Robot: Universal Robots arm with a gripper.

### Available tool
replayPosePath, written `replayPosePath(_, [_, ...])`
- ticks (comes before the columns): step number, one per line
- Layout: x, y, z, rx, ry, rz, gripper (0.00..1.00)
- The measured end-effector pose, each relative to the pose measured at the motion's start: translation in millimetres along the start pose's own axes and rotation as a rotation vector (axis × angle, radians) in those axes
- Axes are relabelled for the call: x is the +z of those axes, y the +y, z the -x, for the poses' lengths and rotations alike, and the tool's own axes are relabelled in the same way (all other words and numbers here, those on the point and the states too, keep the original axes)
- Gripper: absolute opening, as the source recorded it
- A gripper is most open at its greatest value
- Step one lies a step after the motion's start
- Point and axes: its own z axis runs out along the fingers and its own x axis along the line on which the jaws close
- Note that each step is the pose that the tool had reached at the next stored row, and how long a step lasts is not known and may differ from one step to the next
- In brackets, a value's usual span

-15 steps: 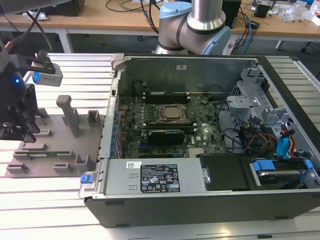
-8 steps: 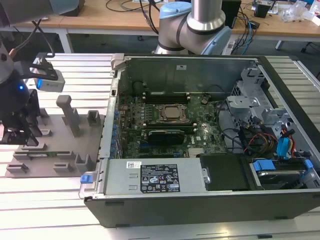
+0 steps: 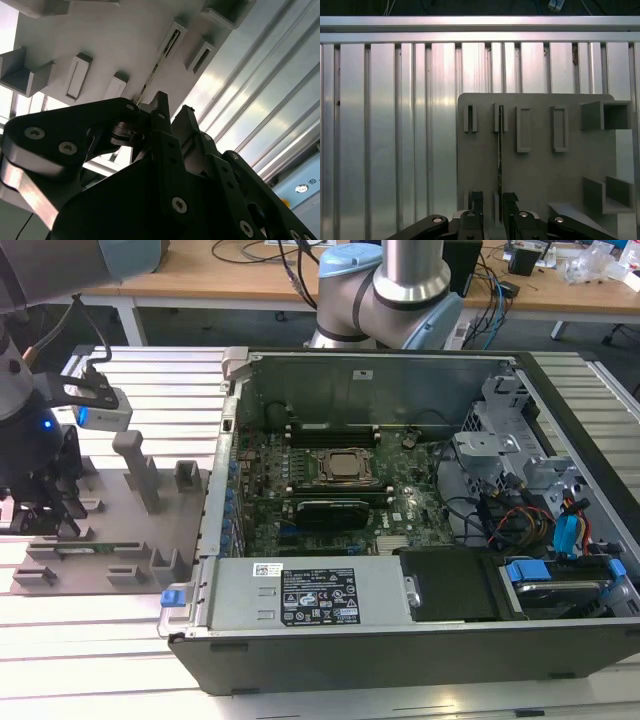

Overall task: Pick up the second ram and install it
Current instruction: 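Pick up the second ram and move it above second insertion slot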

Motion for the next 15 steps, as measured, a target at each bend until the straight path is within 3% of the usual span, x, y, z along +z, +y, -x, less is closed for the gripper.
replayPosePath(15, [26.6,-1.1,-0.7,-0.001,0.0000,0.0000,0.30])
